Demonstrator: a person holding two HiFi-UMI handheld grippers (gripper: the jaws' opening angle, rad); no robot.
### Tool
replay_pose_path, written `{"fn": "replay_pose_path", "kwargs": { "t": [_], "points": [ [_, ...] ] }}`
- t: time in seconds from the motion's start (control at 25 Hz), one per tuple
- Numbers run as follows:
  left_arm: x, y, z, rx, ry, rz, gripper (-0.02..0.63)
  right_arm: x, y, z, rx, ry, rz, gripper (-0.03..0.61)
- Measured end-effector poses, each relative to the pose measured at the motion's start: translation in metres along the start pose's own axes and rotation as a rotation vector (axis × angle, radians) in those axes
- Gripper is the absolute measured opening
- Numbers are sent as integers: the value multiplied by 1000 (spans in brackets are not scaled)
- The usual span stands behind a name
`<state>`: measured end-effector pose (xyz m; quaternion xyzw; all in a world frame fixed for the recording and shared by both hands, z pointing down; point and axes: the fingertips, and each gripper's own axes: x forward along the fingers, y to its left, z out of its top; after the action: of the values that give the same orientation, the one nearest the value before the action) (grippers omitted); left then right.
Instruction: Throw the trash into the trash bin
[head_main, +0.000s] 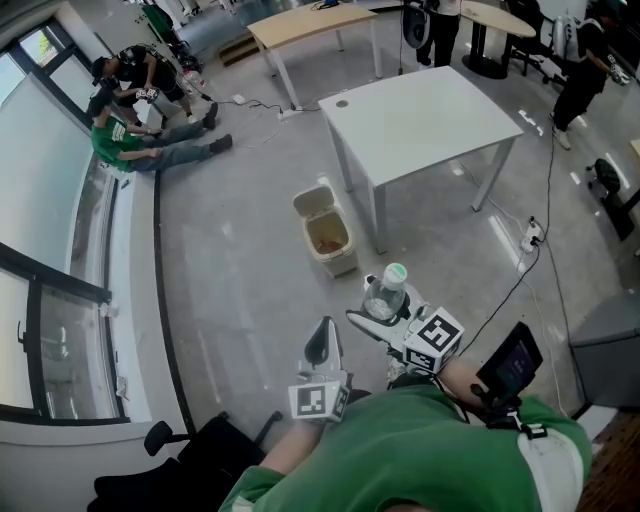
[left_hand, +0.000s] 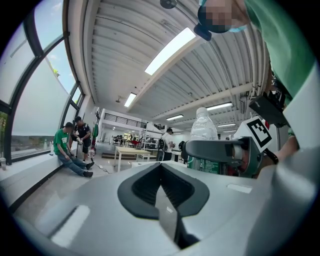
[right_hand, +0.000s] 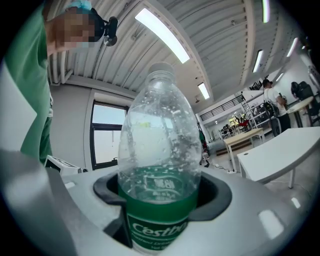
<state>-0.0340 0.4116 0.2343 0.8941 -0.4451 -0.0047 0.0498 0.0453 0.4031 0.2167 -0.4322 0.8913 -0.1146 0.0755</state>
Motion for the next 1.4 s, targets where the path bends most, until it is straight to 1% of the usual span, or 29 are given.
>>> {"fn": "replay_pose_path", "kwargs": {
  "t": [0.16,0.24,0.36,0.68,0.92,1.28,1.4],
  "points": [
    [20,-14,4,2,-6,22,6,-4,-23,5,12,8,17,325],
    [26,-16,2,5,4,33,6,-3,-32,5,23,13,23,325],
    [33,-13,-5,6,31,53,6,2,-42,2,42,18,31,325],
    [66,9,-11,-16,24,46,6,32,-66,-2,50,34,25,325],
    [97,38,-2,-34,-7,35,6,67,-84,6,28,51,15,325],
    [132,110,9,-63,-45,33,6,144,-101,14,3,61,-7,325],
    [139,128,10,-75,-48,17,6,163,-104,14,-1,62,-26,325]
  ]
}}
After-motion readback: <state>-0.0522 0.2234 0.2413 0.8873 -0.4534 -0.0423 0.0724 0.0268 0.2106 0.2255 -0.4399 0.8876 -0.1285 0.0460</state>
